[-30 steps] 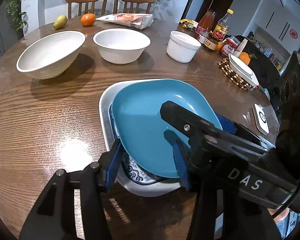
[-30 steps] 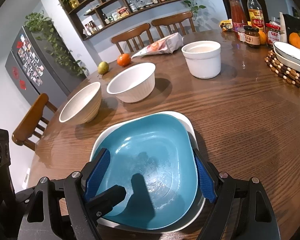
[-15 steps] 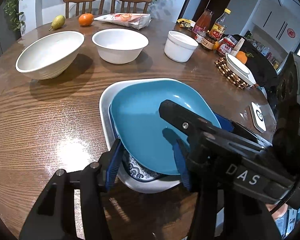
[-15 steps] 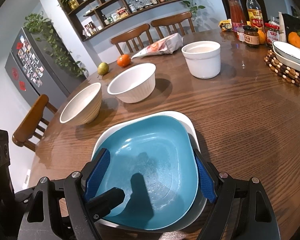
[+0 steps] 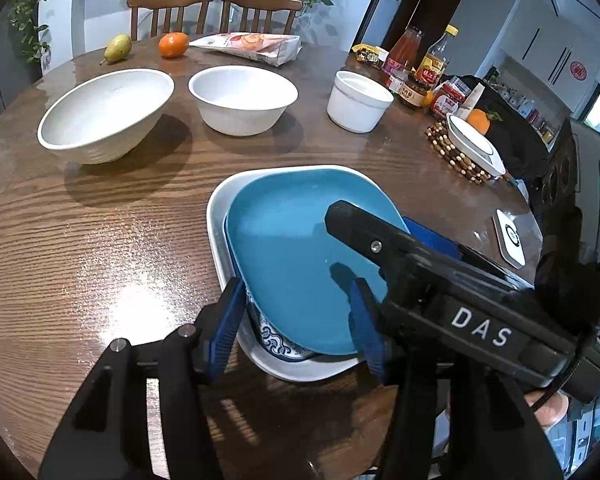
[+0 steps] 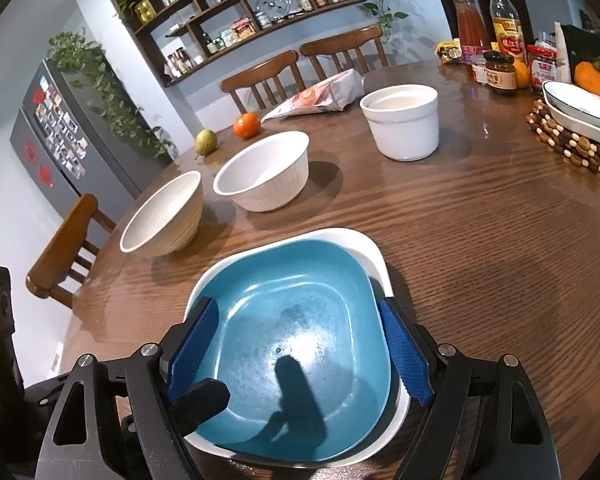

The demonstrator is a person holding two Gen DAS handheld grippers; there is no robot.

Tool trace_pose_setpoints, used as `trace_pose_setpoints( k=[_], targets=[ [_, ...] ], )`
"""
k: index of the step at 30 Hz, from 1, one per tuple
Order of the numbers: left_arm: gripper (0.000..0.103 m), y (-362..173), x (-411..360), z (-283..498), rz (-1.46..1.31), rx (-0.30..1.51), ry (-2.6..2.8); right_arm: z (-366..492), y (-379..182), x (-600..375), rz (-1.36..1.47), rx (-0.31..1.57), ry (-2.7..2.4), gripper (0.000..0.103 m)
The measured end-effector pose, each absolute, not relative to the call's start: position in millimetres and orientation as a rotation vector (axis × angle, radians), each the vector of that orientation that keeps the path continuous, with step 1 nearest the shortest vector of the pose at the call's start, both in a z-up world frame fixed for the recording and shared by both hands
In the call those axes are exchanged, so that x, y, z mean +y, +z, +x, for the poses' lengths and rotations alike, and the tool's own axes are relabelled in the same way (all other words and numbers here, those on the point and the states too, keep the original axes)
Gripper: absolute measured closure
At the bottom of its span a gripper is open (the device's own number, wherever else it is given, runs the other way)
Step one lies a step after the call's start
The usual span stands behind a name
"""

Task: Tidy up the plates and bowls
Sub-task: 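Lower the teal plate onto the patterned plates with the right gripper, then open the right gripper and lift both grippers away from the plate stack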

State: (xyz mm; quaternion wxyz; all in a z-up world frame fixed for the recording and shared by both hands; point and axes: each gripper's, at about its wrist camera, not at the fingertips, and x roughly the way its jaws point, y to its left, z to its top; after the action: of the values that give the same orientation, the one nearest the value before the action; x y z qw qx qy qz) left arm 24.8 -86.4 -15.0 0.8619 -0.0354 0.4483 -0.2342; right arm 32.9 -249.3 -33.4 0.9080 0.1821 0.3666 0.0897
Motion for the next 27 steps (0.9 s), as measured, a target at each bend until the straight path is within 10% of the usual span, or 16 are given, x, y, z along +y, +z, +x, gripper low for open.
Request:
trace_pose_setpoints(
  k=[27],
  targets=[
    [0.038,-4.5,-70.2,23.2,-0.119,0.888,-0.493,27.5,-17.6,-247.9,0.374,0.711,0.192,0.016]
  ],
)
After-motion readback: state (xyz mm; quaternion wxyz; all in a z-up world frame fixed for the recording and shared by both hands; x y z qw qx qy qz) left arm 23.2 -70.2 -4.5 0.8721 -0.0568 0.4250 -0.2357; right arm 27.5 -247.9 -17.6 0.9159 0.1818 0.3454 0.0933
